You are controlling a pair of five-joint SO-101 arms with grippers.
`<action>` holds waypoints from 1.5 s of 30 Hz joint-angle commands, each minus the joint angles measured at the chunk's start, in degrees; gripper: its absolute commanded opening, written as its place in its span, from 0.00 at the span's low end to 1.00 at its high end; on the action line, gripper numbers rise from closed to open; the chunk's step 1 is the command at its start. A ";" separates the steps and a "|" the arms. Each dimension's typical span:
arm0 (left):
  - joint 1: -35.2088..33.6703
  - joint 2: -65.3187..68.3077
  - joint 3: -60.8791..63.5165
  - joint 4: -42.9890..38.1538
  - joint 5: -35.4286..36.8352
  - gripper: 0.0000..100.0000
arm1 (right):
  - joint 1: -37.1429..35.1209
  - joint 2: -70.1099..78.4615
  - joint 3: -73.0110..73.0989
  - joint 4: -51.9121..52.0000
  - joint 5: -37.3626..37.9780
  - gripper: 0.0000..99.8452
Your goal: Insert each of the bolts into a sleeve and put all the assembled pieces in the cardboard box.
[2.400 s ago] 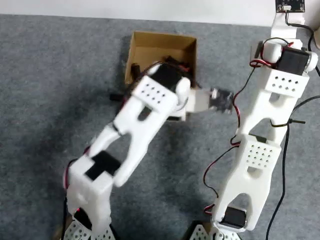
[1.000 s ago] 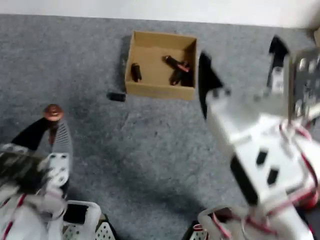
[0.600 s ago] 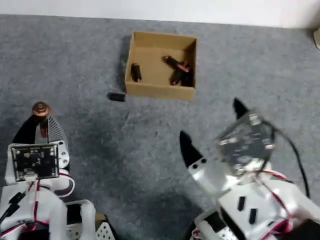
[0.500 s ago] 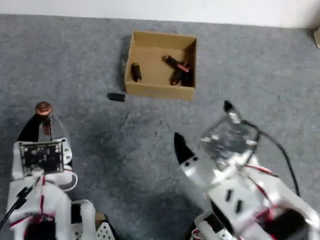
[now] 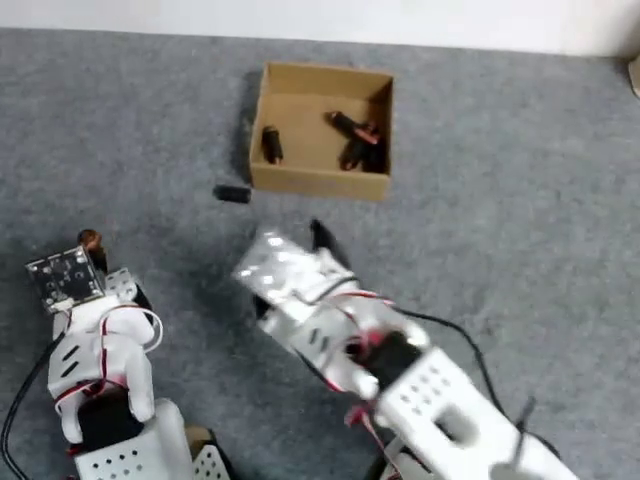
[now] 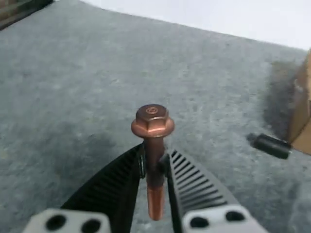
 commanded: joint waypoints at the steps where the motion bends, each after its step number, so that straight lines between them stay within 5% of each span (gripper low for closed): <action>1: -3.12 -0.92 -1.45 -1.76 0.53 0.01 | -1.01 14.90 -5.85 -6.81 2.55 0.37; 13: -12.88 -0.92 -2.42 -5.19 3.43 0.01 | -4.44 56.92 -35.47 -17.10 8.26 0.37; 20: -13.41 -0.92 -2.42 -5.36 3.78 0.01 | 0.92 73.01 -54.29 -16.92 10.29 0.37; 45: -13.41 -0.92 -2.42 -5.19 3.78 0.01 | 7.34 86.02 -68.79 -23.34 7.30 0.36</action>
